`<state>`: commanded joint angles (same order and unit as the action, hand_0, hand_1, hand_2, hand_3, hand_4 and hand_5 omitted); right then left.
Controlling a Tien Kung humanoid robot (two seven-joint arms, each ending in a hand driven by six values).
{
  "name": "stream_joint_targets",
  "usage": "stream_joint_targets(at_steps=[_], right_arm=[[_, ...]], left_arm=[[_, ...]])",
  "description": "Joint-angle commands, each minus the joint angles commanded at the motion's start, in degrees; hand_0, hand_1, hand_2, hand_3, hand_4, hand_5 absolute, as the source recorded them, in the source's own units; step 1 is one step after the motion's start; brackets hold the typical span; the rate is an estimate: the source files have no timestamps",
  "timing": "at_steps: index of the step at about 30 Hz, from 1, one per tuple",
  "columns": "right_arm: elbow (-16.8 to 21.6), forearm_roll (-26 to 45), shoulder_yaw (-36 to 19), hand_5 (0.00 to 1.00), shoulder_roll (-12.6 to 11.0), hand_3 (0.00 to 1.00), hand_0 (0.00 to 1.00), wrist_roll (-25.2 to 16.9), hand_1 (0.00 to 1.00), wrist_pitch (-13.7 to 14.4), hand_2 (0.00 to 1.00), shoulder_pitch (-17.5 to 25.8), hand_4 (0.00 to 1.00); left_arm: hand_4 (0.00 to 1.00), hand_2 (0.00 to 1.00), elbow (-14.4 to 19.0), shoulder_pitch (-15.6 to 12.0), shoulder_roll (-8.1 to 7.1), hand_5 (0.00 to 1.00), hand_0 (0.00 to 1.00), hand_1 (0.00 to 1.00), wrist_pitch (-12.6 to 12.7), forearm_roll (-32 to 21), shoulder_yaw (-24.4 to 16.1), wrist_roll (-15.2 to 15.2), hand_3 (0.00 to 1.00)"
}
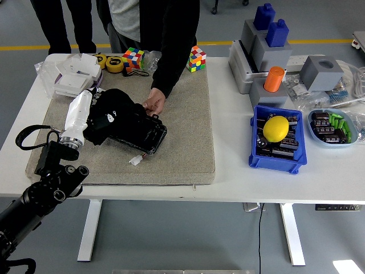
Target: Pick the rag up,wipe the panel,place it on the desk
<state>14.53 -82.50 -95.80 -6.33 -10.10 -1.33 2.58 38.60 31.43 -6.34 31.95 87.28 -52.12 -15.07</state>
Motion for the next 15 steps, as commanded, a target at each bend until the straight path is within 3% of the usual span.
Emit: stream_joint_targets(at_steps=[15], right_arm=[[0.3, 0.3, 0.4, 0.363, -0.1, 0.524, 0.536, -0.1, 0.563, -0.1, 0.493, 0.0, 0.901]], left_arm=[[0.668, 0.274, 8.6, -0.7, -0.33, 0.002, 0.229, 0.22, -0.5, -3.0, 12.8, 1.0, 0.552]])
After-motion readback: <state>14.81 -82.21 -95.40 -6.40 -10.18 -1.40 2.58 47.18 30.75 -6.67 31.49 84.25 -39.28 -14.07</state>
